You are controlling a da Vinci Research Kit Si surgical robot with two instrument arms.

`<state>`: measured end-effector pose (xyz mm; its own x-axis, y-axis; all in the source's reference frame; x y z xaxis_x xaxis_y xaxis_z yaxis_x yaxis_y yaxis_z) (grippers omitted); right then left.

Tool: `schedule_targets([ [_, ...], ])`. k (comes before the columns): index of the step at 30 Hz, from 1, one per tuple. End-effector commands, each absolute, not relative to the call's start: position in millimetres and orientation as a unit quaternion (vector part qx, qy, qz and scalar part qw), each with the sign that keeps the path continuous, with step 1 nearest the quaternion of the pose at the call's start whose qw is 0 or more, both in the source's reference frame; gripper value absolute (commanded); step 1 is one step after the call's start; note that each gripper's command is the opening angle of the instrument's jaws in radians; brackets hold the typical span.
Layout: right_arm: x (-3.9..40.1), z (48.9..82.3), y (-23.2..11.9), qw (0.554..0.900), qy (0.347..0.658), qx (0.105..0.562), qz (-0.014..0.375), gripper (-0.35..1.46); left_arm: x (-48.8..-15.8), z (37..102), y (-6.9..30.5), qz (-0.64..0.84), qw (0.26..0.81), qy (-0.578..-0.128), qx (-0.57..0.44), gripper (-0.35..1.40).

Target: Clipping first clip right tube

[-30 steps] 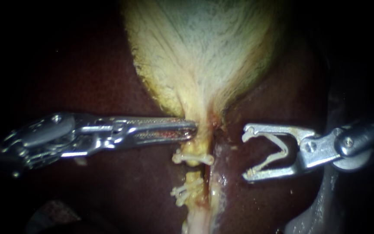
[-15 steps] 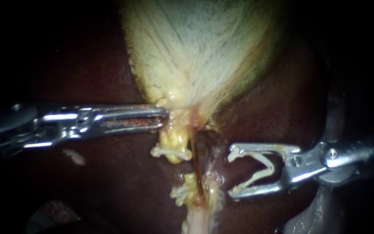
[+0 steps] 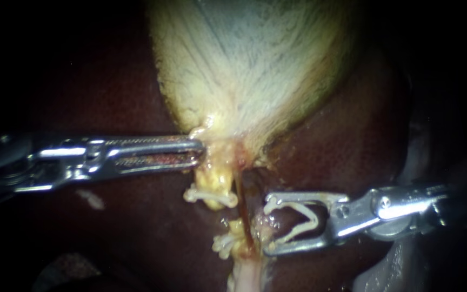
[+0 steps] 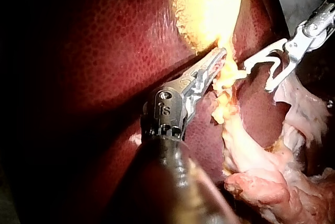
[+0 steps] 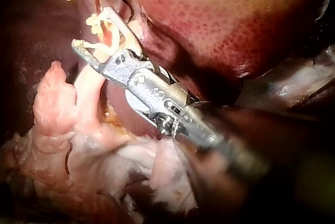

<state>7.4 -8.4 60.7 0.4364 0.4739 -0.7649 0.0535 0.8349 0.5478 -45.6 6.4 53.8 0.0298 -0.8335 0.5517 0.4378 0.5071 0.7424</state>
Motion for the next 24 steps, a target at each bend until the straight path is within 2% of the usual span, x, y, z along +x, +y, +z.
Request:
schedule_targets([
  [1,7.4,61.0,-8.3,0.808,0.515,0.256,0.13,0.54,-45.6,53.7,6.4,-0.459,0.692,-0.524,0.189,-0.35],
  [10,8.2,62.7,-7.4,0.808,0.516,0.254,0.13,0.53,-45.8,53.4,6.3,-0.46,0.69,-0.526,0.188,-0.35],
  [24,8.6,63.8,-7.7,0.804,0.503,0.285,0.136,0.5,-45.9,53.4,6.7,-0.461,0.689,-0.526,0.188,-0.35],
])
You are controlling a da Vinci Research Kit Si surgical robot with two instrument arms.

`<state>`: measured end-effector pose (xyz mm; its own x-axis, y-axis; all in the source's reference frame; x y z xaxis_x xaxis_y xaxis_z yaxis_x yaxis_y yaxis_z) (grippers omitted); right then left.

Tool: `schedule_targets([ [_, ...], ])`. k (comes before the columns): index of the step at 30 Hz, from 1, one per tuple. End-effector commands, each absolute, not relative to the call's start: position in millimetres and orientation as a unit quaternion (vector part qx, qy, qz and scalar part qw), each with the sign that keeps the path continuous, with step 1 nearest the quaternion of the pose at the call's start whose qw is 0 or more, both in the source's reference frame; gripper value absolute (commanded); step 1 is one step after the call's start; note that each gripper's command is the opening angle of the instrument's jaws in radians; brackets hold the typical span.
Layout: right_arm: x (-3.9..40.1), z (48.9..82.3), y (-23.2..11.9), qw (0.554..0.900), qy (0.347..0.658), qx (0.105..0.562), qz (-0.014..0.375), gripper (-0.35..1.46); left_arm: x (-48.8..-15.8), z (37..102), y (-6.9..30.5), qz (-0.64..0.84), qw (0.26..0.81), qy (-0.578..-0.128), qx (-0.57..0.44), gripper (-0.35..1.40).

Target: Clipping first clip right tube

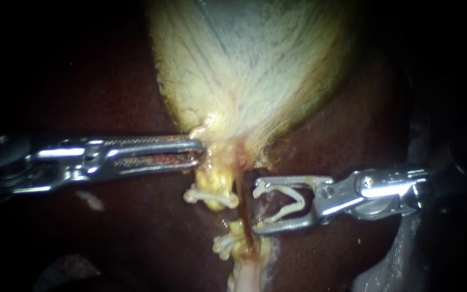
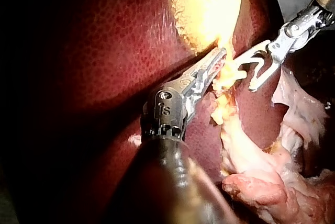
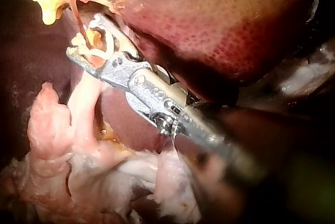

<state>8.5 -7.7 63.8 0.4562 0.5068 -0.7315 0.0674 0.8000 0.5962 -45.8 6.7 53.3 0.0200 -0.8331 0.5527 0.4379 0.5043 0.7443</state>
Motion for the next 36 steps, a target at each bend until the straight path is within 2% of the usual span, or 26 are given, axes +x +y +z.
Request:
schedule_targets([
  [1,8.8,64.0,-7.8,0.804,0.504,0.285,0.135,0.5,-45.9,53.4,6.7,-0.461,0.689,-0.526,0.188,-0.35],
  [14,11.7,66.4,-9.6,0.799,0.504,0.306,0.118,0.5,-45.8,53.4,6.7,-0.461,0.689,-0.526,0.188,-0.35],
  [36,11.8,68.4,-13.0,0.8,0.485,0.332,0.123,0.43,-45.8,53.3,7.0,-0.462,0.688,-0.527,0.188,-0.35],
])
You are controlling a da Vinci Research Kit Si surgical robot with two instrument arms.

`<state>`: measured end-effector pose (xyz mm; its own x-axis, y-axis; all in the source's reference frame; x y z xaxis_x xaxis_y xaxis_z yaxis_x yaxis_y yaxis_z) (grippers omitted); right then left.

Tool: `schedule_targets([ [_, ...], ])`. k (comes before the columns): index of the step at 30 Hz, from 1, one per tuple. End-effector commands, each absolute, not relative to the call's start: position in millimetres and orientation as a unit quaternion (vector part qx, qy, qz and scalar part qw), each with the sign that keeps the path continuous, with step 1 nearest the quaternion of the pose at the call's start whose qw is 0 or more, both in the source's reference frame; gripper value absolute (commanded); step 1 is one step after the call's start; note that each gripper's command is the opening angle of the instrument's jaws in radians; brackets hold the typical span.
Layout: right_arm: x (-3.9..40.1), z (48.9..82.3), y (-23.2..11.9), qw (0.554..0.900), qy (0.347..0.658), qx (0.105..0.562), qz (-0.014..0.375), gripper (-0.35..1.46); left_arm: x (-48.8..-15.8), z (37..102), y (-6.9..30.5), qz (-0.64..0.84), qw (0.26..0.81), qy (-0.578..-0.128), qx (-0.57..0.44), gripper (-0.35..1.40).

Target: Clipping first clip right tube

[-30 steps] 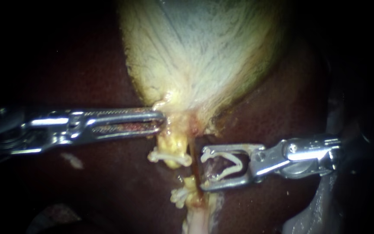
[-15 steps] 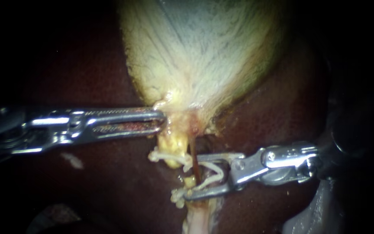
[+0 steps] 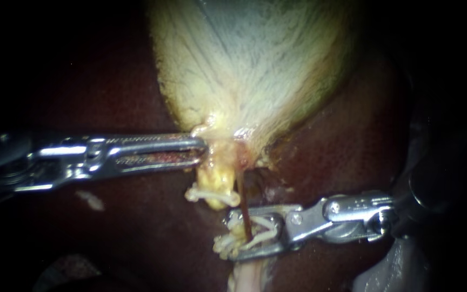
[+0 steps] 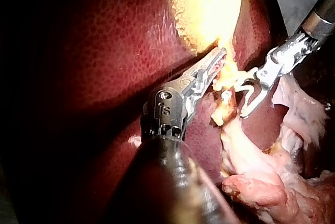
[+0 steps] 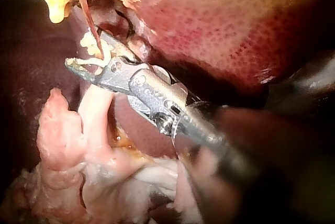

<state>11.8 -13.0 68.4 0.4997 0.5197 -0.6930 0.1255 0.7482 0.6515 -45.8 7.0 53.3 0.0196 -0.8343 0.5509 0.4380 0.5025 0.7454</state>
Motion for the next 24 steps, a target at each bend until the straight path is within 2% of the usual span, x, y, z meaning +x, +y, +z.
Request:
schedule_targets([
  [1,11.8,68.5,-13.1,0.8,0.484,0.333,0.121,0.42,-45.8,53.3,7.0,-0.462,0.688,-0.527,0.188,-0.35],
  [24,12.0,70.4,-14.5,0.803,0.47,0.345,0.12,0.24,-46.1,53.3,7.1,-0.462,0.688,-0.527,0.188,-0.35],
])
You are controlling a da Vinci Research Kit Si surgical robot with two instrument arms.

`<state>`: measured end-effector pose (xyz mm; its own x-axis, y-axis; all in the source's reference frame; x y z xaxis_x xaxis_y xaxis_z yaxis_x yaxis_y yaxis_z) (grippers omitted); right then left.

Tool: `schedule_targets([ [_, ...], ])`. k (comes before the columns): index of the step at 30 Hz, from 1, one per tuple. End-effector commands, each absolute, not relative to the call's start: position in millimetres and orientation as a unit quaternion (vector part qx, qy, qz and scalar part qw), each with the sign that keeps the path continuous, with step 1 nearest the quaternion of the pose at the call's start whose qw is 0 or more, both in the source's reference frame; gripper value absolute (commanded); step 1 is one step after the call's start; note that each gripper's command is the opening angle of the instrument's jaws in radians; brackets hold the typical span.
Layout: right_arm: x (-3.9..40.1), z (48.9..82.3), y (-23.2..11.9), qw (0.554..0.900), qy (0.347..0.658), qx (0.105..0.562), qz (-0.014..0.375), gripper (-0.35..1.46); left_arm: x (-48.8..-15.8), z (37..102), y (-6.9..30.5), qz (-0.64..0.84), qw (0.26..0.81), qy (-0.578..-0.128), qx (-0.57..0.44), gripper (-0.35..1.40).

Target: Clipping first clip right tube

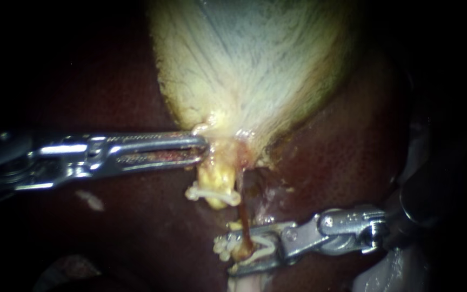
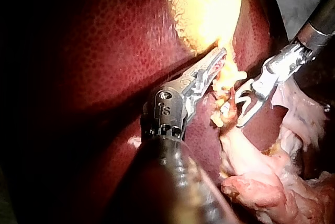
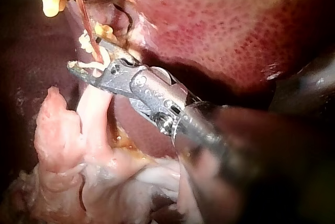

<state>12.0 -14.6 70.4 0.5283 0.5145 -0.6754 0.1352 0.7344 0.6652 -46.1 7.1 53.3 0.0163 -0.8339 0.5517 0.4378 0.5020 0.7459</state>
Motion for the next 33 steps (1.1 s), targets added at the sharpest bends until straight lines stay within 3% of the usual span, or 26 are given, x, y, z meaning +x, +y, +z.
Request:
schedule_targets([
  [1,12.1,70.5,-14.5,0.803,0.47,0.345,0.12,0.21,-46.1,53.3,7.1,-0.462,0.688,-0.527,0.188,-0.35],
  [15,11.7,71.0,-13.6,0.802,0.469,0.349,0.124,-0.32,-46.1,53.3,7.1,-0.463,0.688,-0.527,0.188,-0.35],
  [33,11.5,71.1,-13.7,0.801,0.466,0.354,0.13,-0.34,-46.2,53.4,7.1,-0.463,0.688,-0.527,0.187,-0.35],
])
